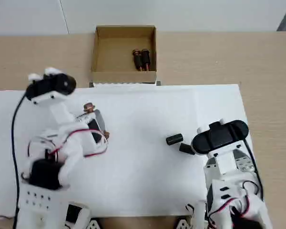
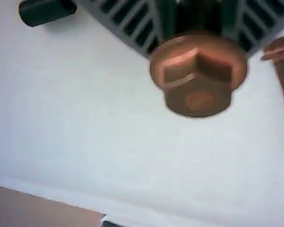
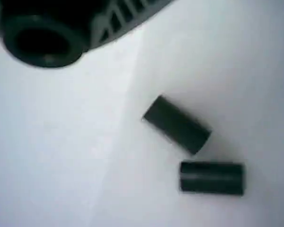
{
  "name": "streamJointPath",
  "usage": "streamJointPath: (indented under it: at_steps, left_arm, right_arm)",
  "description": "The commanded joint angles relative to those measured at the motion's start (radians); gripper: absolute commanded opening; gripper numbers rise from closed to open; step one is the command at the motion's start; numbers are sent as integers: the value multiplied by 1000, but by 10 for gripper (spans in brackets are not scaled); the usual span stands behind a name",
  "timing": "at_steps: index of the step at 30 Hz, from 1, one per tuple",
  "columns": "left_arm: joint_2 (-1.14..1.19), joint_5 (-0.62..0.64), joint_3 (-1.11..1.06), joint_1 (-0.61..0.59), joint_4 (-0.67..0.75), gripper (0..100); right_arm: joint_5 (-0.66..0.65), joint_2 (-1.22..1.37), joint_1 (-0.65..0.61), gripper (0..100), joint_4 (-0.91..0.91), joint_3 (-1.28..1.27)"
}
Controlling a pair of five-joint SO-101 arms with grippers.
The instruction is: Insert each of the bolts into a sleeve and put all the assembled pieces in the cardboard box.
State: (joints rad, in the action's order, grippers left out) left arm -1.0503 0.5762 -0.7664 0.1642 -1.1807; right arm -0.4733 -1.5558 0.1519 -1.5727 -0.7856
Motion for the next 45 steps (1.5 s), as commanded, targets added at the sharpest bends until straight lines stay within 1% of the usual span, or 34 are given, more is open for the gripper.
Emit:
streamJointPath:
  at_steps: [1,5,7,11,14,19,21,25,27,30,35,37,41,45]
  left_arm:
    - [-137,-11,-102,12,118,5]
    - [-247,-11,-231,12,209,5]
    - [-290,-14,-280,12,238,5]
    - [-376,-74,-383,12,316,5]
    - [-445,-114,-469,12,399,5]
    - [-574,-129,-610,26,512,5]
    - [-635,-129,-653,57,529,5]
    - [-769,-124,-757,155,583,5]
    - [-775,-118,-791,190,620,5]
    - [-761,-58,-800,206,686,5]
    - [-760,-38,-800,206,769,5]
    - [-760,-25,-800,206,778,5]
    - [-760,61,-800,213,786,5]
    - [-760,68,-814,256,784,5]
  right_arm:
    - [-2,-94,18,4,145,-121]
    - [25,-246,-25,4,288,-322]
    - [87,-269,-54,4,338,-394]
    - [272,-240,-136,4,446,-496]
    - [334,-240,-225,4,530,-568]
    - [374,-240,-394,4,651,-684]
    - [384,-240,-464,4,696,-723]
    - [387,-240,-591,4,769,-795]
    - [387,-240,-647,4,799,-825]
    - [385,-240,-717,4,832,-858]
    - [384,-240,-779,4,863,-870]
    - [382,-240,-785,4,863,-870]
    - [381,-240,-811,4,877,-867]
    - [379,-240,-819,4,952,-868]
